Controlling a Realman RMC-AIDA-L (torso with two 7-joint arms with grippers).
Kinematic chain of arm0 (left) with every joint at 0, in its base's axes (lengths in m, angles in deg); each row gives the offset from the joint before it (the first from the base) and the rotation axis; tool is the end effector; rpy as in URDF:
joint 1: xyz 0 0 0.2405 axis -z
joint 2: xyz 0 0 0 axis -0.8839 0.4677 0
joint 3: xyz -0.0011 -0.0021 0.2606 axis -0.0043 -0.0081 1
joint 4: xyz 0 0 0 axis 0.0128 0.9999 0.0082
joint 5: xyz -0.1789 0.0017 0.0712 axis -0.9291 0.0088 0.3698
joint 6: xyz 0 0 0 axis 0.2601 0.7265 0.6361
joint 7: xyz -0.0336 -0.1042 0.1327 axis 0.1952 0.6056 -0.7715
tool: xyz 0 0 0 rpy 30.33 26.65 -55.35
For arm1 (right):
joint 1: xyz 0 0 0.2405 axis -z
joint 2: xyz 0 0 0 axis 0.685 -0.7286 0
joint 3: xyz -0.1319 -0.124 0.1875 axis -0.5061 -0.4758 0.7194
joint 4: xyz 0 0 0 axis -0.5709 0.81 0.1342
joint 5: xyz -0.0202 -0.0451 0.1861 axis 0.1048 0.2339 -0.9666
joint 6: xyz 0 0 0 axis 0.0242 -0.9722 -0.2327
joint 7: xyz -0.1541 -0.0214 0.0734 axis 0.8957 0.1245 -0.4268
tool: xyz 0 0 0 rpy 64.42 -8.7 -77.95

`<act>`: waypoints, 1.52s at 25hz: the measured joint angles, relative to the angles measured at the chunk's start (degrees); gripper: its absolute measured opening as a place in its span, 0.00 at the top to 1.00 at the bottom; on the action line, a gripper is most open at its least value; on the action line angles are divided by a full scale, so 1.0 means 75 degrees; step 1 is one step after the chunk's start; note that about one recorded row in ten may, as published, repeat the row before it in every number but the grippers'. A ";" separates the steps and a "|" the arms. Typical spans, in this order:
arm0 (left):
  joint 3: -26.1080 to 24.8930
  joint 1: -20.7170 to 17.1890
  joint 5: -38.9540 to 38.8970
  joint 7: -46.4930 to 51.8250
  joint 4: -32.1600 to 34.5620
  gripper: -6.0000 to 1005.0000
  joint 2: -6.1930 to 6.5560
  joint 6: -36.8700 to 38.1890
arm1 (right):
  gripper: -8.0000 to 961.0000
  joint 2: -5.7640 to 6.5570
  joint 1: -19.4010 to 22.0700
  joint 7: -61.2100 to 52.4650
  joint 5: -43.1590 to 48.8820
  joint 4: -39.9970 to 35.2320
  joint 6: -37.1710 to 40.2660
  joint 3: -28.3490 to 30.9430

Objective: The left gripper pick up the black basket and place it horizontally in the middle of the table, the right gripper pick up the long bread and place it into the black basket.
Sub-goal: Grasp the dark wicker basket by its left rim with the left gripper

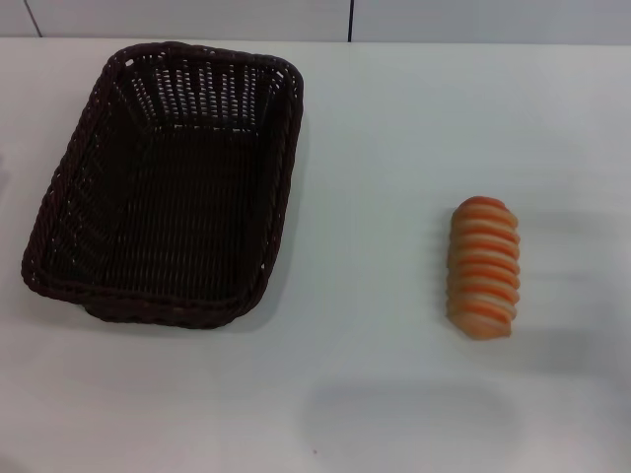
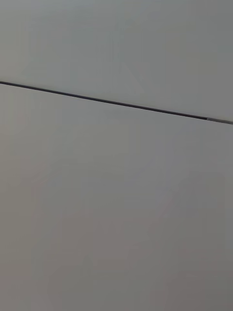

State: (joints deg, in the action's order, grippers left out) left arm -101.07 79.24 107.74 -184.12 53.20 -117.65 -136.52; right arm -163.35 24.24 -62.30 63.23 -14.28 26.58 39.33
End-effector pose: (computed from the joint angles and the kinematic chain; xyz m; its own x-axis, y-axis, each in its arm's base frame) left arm -0.3841 0.3065 0.0890 0.5602 -0.1160 0.8202 0.8265 0.0118 -0.5629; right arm 0.3200 0.3080 0.0262 0.6851 0.2571 -0.6815 -0.7222 0.1176 -0.6817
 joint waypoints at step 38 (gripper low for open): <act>0.0000 -0.0069 0.0000 -0.0006 0.0177 0.17 -0.0017 -0.0049 | 0.27 -0.0012 -0.0067 0.0000 -0.0038 -0.0001 -0.0001 0.0061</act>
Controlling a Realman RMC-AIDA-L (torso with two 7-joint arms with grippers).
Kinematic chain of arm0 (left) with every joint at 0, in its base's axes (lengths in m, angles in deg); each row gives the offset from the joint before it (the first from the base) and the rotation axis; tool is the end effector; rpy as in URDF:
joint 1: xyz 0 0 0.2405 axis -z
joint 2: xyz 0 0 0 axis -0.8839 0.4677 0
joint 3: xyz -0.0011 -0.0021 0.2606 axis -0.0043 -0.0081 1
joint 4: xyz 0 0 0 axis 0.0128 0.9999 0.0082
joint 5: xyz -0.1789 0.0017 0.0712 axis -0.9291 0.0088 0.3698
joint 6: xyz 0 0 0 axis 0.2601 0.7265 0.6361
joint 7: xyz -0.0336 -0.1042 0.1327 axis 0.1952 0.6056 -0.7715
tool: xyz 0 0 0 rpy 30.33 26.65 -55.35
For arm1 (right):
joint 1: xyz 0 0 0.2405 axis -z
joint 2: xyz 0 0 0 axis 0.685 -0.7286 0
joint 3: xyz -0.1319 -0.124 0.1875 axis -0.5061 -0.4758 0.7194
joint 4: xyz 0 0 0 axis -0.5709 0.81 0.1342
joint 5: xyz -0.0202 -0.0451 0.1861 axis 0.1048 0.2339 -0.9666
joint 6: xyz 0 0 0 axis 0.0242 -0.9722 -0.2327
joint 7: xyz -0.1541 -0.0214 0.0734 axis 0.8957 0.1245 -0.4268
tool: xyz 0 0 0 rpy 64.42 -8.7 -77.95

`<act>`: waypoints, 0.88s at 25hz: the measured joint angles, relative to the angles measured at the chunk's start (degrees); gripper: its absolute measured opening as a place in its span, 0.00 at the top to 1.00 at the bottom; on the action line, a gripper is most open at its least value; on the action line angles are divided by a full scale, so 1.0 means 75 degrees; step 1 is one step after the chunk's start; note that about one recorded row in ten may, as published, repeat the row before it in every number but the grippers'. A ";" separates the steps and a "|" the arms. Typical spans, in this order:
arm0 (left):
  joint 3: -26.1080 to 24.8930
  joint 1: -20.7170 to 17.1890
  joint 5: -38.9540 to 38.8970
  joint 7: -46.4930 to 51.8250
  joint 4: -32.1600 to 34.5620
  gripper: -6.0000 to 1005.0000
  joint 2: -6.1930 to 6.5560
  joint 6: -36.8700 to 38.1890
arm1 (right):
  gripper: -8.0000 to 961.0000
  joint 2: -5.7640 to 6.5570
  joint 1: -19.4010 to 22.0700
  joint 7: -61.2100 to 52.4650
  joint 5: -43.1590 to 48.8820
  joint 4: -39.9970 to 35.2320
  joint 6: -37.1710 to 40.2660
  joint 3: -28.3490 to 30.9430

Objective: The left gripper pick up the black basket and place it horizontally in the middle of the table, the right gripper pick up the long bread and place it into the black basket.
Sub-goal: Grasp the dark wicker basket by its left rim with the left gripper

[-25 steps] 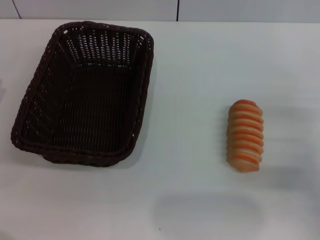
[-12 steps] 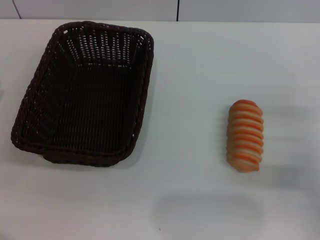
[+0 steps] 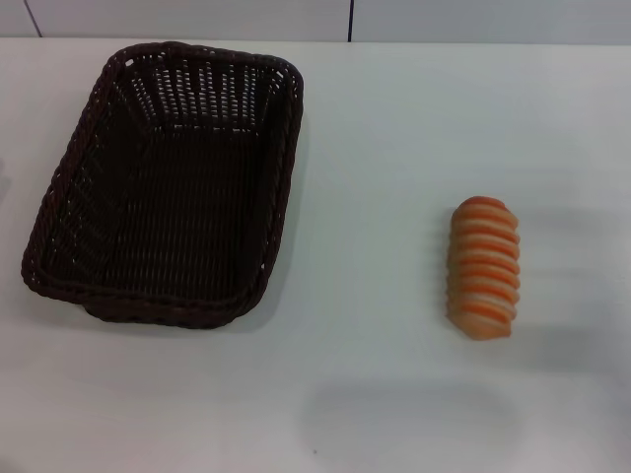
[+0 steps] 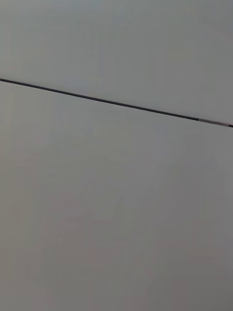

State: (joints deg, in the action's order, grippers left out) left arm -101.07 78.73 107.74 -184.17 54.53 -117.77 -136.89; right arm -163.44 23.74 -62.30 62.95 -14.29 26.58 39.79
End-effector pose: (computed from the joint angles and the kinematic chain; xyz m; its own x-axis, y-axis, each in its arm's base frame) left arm -0.3862 0.3017 0.0828 0.5437 -0.1047 0.8327 0.8380 0.0144 -0.5454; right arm 0.3184 0.3107 0.0274 0.6811 0.2643 -0.6828 -0.7260 0.1228 -0.6766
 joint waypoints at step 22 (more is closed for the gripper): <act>0.0000 0.0073 0.0012 -0.0017 0.0011 0.17 0.0012 0.0036 | 0.27 0.0012 -0.0127 0.0000 0.0001 0.0000 0.0001 0.0000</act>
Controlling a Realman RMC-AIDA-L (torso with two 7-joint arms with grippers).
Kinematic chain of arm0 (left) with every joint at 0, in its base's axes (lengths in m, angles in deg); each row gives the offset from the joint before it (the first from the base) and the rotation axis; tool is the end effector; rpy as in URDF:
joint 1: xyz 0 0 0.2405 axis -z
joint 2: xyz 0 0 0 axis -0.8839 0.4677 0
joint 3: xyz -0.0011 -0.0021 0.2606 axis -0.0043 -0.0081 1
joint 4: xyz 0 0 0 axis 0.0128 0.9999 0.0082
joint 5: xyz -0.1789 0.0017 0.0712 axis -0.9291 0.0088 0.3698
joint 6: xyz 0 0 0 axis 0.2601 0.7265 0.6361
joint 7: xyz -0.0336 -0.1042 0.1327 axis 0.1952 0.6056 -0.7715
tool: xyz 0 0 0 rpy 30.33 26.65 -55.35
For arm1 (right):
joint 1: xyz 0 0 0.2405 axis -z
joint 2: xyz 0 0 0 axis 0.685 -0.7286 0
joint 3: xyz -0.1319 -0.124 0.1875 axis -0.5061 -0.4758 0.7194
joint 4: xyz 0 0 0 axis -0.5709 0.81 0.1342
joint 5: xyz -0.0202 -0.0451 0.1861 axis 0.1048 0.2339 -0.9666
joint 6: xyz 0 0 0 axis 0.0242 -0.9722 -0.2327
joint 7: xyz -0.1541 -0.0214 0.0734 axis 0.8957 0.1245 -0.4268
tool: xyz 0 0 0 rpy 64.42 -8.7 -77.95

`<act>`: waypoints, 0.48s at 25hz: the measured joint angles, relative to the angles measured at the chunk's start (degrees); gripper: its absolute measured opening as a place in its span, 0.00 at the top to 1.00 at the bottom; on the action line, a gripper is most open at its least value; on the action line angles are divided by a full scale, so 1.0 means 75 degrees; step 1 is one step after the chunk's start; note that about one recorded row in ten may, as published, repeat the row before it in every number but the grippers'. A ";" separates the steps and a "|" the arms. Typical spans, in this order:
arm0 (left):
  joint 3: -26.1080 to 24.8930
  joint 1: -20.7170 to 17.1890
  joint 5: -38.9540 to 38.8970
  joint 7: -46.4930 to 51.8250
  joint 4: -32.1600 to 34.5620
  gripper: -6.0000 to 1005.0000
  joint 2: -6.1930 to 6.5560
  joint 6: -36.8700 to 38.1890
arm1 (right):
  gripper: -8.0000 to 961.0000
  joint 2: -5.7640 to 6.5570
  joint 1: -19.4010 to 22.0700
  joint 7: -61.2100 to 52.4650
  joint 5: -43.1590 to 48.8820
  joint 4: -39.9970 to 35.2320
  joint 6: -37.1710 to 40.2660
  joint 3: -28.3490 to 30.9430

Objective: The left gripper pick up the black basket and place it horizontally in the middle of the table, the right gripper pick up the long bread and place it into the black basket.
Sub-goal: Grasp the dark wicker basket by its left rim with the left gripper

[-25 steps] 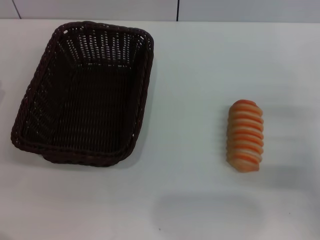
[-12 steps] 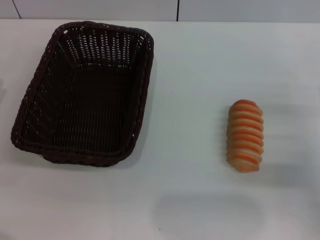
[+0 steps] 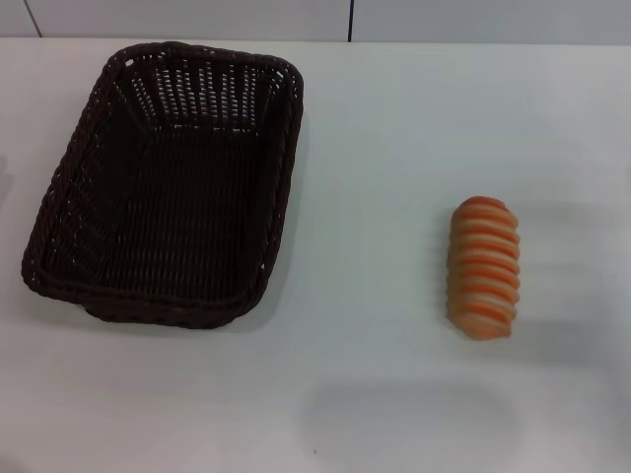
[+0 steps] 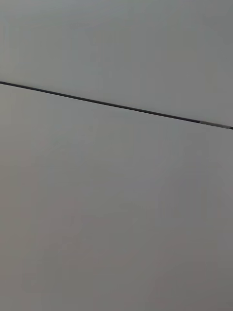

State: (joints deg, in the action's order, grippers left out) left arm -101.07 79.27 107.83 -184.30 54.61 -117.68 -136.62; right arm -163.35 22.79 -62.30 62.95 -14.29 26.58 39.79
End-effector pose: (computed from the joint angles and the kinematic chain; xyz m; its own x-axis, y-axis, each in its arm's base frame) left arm -0.3843 0.3054 0.0826 0.5455 -0.1049 0.8315 0.8366 0.0088 -0.5477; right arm 0.3135 0.3161 0.0280 0.6776 0.2759 -0.6817 -0.7269 0.1111 -0.6776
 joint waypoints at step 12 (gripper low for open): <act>0.0000 0.0033 -0.0001 0.0000 0.0008 0.17 0.0000 0.0015 | 0.27 0.0000 -0.0016 0.0000 0.0000 0.0000 -0.0002 0.0000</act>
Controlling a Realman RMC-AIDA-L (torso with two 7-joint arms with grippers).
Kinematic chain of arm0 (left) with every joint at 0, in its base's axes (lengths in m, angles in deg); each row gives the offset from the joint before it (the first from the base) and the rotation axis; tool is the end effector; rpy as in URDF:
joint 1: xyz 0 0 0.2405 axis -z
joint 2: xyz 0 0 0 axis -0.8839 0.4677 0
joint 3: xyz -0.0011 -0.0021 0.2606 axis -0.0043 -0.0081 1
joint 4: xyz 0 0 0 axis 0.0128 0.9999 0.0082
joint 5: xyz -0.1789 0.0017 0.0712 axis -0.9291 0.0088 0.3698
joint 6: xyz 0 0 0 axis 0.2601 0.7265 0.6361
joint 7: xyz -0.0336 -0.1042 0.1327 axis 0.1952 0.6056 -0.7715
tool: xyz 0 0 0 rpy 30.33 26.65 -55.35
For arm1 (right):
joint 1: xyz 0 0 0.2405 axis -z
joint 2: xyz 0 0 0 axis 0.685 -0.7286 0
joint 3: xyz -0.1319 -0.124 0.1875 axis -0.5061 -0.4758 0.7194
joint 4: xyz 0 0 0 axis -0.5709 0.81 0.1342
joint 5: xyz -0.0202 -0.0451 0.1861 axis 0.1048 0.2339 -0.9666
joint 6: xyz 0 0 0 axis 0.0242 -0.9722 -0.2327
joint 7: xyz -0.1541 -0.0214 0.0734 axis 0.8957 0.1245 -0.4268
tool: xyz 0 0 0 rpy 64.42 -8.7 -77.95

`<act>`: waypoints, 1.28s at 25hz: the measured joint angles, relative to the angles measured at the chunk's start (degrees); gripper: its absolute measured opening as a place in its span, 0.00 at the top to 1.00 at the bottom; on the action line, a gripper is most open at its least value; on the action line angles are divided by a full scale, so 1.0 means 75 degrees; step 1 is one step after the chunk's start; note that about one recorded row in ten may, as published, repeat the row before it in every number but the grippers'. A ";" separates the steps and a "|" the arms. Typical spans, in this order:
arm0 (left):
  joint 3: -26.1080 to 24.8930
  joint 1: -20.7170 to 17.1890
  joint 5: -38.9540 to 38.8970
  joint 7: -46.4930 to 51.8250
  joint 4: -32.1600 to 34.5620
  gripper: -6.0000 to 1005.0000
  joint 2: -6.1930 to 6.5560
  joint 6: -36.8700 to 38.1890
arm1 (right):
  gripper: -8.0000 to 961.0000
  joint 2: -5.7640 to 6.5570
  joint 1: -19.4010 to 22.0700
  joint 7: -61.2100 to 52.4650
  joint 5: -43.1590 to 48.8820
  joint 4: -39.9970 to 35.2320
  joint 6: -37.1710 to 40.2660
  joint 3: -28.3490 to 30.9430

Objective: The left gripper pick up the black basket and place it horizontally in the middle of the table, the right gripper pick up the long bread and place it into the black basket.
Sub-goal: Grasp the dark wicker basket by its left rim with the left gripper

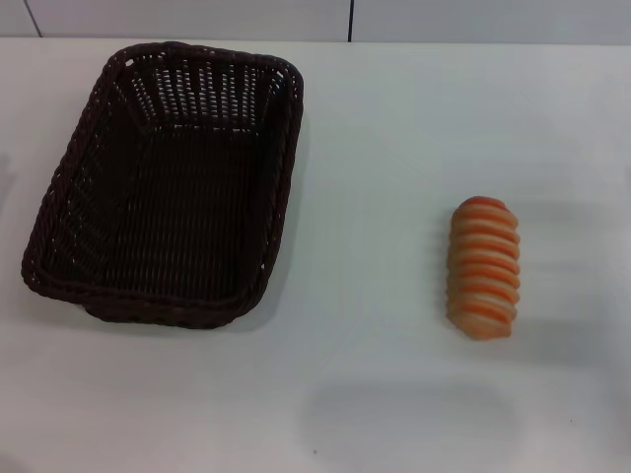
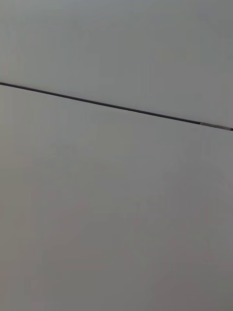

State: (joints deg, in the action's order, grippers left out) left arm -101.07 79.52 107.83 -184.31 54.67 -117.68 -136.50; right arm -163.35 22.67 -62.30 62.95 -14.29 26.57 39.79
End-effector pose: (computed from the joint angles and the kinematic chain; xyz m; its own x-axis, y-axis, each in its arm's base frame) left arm -0.3833 0.3070 0.0823 0.5445 -0.1052 0.8321 0.8371 0.0065 -0.5470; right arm 0.3129 0.3167 0.0280 0.6771 0.2772 -0.6817 -0.7272 0.1096 -0.6777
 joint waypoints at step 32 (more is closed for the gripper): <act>0.0098 -0.0006 -0.0001 0.0024 0.0016 0.17 0.0000 -0.0040 | 0.27 -0.0012 -0.0003 -0.0011 0.0000 0.0000 -0.0010 0.0000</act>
State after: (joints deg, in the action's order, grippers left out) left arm -100.33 79.48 107.82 -184.13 54.79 -117.68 -136.80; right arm -163.44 22.65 -62.39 62.95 -14.29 26.49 39.79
